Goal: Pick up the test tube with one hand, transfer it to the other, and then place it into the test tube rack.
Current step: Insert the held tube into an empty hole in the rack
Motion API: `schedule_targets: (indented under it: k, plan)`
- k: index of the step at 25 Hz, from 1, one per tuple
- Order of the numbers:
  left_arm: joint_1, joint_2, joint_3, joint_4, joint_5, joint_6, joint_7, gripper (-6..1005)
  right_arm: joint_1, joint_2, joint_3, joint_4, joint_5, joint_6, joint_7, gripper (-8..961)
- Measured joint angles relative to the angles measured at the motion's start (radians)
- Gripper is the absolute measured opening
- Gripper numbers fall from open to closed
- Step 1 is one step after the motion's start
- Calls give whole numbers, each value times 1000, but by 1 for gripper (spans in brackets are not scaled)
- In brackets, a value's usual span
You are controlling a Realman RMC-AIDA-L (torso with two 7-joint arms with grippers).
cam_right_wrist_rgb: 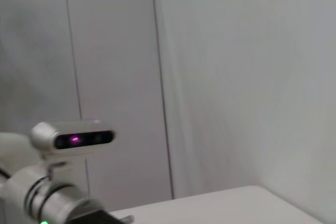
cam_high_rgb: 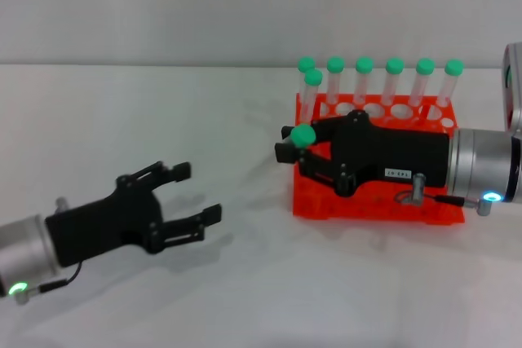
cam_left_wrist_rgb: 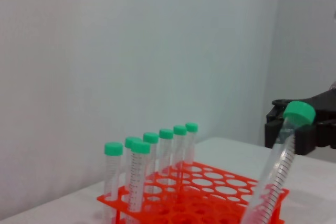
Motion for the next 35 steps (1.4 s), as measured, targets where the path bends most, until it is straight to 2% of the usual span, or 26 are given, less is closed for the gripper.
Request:
schedule_targets:
  k: [6, 15, 24, 32, 34, 35]
  plan:
    - [108, -3, 0, 9, -73, 24, 25, 893, -2, -2, 40, -1, -1, 20, -23, 208]
    - [290, -4, -1, 90, -294, 22, 148, 893, -2, -12, 63, -52, -25, 164, -49, 209]
    - [322, -4, -3, 93, -322, 11, 153, 893, 1, -13, 63, -124, -103, 310, -36, 208]
    - [322, -4, -3, 93, -323, -7, 147, 893, 14, -46, 64, -161, -206, 319, 68, 208]
    - [321, -4, -3, 93, -323, -9, 147, 893, 24, -60, 64, -166, -255, 316, 120, 208]
    - [321, -4, -3, 93, -323, -11, 146, 893, 24, -60, 64, -166, -255, 316, 120, 208]
